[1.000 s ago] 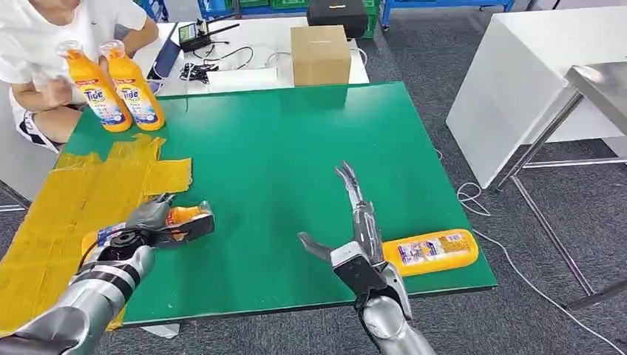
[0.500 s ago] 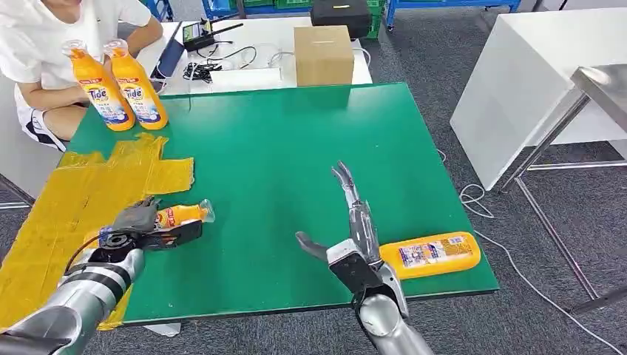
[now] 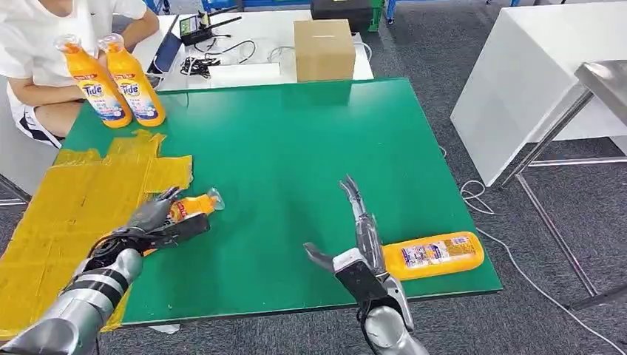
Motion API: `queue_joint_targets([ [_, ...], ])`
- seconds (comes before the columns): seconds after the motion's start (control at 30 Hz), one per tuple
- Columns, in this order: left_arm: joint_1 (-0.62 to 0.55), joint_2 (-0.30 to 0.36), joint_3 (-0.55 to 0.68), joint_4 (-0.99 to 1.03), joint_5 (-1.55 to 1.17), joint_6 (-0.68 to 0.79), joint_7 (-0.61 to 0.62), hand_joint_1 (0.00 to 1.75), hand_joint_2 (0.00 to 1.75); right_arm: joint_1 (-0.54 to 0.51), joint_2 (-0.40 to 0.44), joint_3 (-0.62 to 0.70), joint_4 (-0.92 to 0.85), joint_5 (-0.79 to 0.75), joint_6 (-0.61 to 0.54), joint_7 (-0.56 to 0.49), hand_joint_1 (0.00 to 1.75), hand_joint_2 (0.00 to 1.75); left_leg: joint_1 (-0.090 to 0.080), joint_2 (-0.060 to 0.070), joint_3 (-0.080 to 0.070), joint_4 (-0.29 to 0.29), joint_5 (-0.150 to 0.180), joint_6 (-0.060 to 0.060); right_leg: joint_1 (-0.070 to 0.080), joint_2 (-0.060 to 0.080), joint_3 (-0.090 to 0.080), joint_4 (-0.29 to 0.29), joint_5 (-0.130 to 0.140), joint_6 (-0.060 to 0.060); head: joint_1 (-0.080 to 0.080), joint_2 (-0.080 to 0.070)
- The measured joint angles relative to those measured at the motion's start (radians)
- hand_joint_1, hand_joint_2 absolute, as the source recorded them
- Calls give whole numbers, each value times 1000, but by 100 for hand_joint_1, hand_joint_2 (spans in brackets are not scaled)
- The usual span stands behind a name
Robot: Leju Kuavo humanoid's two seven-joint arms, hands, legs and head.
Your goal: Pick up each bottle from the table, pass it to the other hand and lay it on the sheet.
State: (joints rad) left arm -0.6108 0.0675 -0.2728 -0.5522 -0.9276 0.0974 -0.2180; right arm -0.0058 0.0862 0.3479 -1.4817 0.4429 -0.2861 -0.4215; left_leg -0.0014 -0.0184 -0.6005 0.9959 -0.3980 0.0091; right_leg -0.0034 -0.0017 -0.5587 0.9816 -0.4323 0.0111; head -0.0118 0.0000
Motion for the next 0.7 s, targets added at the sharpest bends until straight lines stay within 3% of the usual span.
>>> queue_joint_targets([
  [0.17,101,2,55,-176,266,-88,-160,0,0,4,-7,-1,10,-13,-20,-7,0,175,0,2,-3,0,-1,0,0,1,-4,0,0,0,0,0],
  [0.37,205,12,69,-369,351,-79,-156,0,0,16,-18,-1,12,-16,-31,-9,0,175,0,2,-9,0,0,0,1,1,-10,0,0,0,0,0],
  [0.7,240,19,71,-450,352,-79,-153,0,0,18,-23,-1,13,-16,-31,-13,0,175,0,2,-12,0,-1,0,1,1,-12,0,0,0,0,0],
])
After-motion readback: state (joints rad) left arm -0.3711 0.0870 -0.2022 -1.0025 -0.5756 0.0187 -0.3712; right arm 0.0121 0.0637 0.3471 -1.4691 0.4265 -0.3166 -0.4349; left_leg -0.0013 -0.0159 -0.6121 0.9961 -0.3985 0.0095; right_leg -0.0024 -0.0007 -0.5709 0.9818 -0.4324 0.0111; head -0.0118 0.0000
